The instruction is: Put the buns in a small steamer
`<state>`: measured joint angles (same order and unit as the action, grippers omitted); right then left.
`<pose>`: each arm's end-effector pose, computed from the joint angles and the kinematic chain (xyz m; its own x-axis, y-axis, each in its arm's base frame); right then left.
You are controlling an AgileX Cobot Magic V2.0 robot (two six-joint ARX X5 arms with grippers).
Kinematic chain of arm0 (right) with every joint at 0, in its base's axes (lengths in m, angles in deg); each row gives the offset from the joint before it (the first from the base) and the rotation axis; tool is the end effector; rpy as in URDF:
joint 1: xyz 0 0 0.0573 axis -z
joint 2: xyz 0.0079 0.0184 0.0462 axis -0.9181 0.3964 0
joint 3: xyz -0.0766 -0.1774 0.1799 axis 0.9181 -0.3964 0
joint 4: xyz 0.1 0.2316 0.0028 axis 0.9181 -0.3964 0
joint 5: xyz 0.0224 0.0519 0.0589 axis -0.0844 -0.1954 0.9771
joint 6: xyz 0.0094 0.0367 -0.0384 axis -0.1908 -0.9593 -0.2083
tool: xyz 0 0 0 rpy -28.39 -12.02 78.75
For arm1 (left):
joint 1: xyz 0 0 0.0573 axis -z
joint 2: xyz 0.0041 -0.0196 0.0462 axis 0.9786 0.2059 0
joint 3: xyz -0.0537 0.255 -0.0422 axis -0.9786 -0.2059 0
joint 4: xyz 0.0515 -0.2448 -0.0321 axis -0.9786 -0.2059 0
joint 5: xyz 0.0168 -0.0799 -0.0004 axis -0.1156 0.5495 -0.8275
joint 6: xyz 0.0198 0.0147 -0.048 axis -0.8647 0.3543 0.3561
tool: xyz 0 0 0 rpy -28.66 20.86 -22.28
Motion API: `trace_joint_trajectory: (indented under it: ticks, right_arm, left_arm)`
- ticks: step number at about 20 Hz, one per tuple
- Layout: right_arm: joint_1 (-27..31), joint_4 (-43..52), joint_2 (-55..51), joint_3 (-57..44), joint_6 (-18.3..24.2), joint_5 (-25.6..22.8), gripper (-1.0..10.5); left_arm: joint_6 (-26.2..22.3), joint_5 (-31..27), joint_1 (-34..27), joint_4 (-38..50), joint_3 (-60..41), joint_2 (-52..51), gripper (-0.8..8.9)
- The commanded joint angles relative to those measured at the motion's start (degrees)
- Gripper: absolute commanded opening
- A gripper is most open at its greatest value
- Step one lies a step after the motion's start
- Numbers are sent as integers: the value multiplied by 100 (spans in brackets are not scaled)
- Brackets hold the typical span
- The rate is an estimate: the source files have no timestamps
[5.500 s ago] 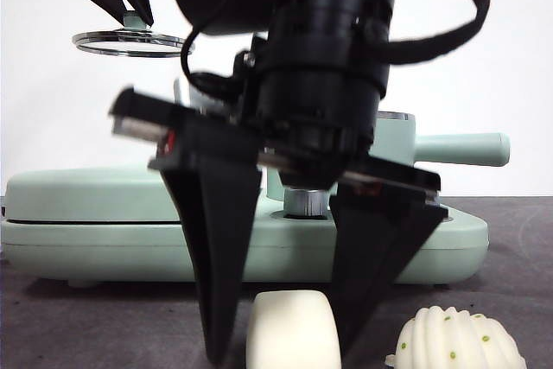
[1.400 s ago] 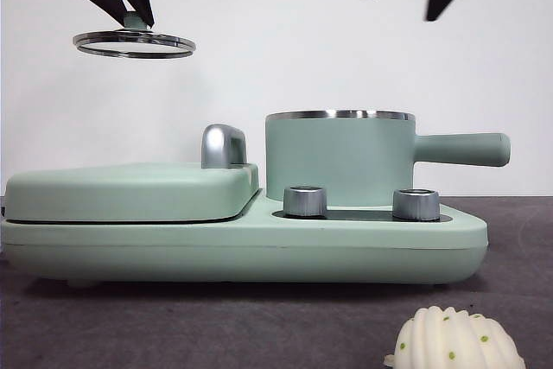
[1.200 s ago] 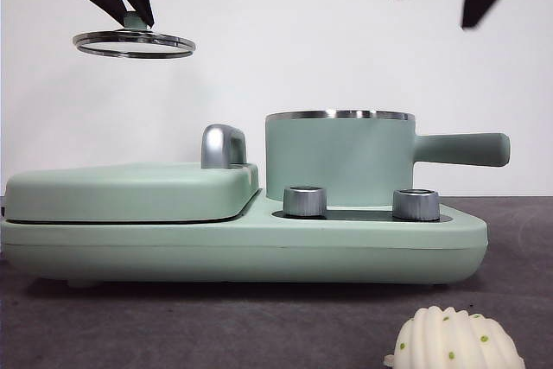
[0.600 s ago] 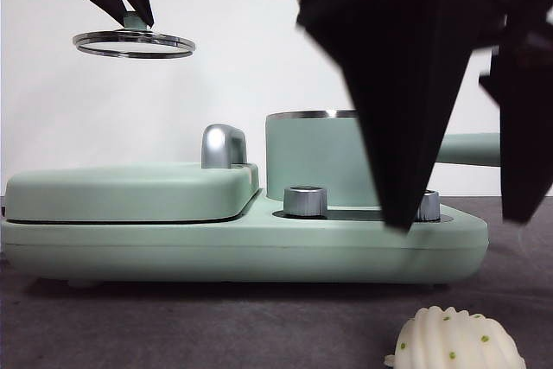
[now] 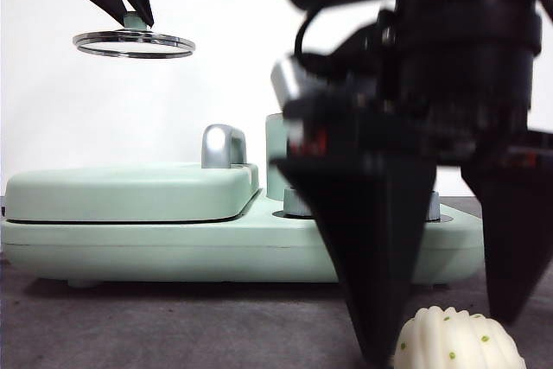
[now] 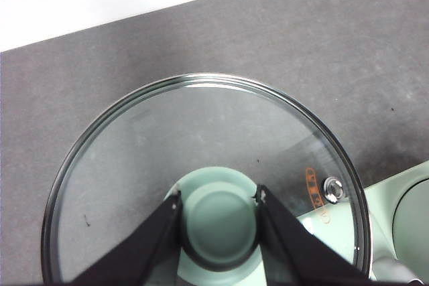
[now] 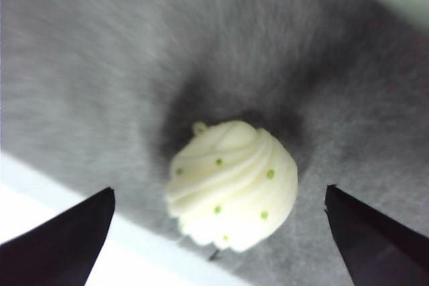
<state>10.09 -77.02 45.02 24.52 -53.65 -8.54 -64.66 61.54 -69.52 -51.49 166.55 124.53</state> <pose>0.1397 0.2146 0.1852 -0.0023 0.1009 -0.9949 -0.4828 0.8711 0.0894 0.4045 -0.0668 0.4193 0.6745 -0.2932 -0.6776 0.3778 0.9256 -0.0244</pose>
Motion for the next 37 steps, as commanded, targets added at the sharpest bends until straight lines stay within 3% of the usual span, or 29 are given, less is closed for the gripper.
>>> trace_joint_trajectory:
  ticks: [1, 4, 10, 14, 17, 24, 31, 37]
  right_arm:
    - [-52, 33, 363, 31, 105, 17, 499]
    - [-52, 96, 549, 31, 122, 11, 456]
    - [-31, 144, 551, 31, 129, 33, 244]
    - [-22, 140, 549, 61, 125, 35, 228]
    - [133, -365, 509, 393, 155, 35, 228]
    - [868, -2308, 511, 2417, 1113, -44, 228]
    - [1950, -2920, 1266, 4924, 2039, -59, 229]
    - [2452, -2940, 2549, 6400, 2273, -52, 229]
  left_arm:
    - [24, 52, 9, 109, 210, 87, 18]
    - [24, 52, 9, 111, 210, 87, 18]
    - [24, 52, 9, 111, 210, 87, 18]
    - [24, 52, 9, 111, 210, 87, 18]
    - [24, 52, 9, 109, 210, 87, 18]
    - [24, 52, 9, 111, 210, 87, 18]
    - [24, 52, 9, 111, 210, 87, 18]
    - [24, 52, 9, 111, 210, 87, 18]
